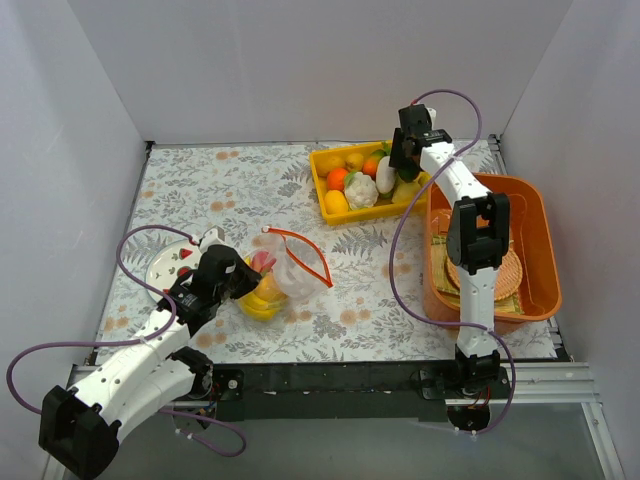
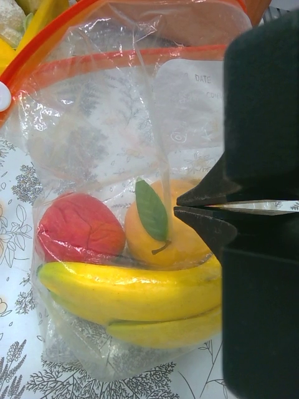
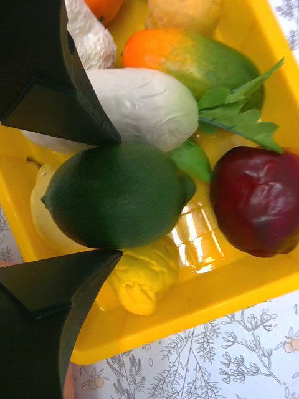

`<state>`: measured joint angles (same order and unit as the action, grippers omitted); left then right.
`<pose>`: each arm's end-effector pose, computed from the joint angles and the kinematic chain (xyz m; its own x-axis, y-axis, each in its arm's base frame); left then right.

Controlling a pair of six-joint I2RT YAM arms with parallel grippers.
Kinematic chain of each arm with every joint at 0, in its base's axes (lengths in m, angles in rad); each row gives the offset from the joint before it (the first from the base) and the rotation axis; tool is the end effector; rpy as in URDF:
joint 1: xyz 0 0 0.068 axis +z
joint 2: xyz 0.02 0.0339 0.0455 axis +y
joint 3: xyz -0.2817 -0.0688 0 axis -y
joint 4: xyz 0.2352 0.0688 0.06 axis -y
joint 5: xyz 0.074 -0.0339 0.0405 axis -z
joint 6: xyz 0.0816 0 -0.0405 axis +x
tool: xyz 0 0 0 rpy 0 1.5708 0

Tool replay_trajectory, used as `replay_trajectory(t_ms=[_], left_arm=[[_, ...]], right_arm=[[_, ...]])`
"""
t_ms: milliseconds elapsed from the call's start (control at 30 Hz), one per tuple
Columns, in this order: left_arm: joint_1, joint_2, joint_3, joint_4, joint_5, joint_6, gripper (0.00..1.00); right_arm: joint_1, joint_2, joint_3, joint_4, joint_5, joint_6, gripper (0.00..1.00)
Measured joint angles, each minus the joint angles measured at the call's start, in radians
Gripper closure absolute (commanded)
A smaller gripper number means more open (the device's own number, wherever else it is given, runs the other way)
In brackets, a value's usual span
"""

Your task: Open the zip-top bag and remove the fake food

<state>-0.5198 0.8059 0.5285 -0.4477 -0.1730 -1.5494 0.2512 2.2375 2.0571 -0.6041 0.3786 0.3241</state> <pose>0.1659 -0.0788 0.2076 -0.3897 -0.9117 -0.1301 -0.5674 0.3490 -0.7458 0.5329 0.1056 0.2459 -0.6415 0.1409 -0.7540 0.2392 0.9707 -0.0221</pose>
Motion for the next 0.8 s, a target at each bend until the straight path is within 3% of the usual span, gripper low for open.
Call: replay_trajectory(t_ms=[133,333,433,533,667,800], left_arm=[[0.0,0.0,0.0,0.0,0.0,0.002,1.0],[0.0,0.0,0.014,-0.005,-0.003,0.001,0.99],[0.0,0.0,0.025,-0.018,-0.01,0.001,0.98],[0.0,0.0,0.038,-0.032,-0.026,-0.005,0.96],[0.001,-0.003,0.049,-0.053,-0.046,-0.031,0.96],[0.002,-0.003,0.054,-0.067,-0.062,-0.06,0.96]], right_arm=[[0.003,-0.001,-0.013,-0.002,-0.011,0.002,0.17],[0.005,-0.038,-0.013,0.0,-0.031,0.001,0.16],[0.008,-0.074,-0.013,-0.001,-0.048,0.0,0.21],[0.017,-0.134,-0.03,0.0,-0.076,0.0,0.37],[0.06,-0.307,-0.216,0.067,-0.173,0.012,0.5],[0.187,-0.472,-0.425,0.178,-0.327,0.019,0.52]])
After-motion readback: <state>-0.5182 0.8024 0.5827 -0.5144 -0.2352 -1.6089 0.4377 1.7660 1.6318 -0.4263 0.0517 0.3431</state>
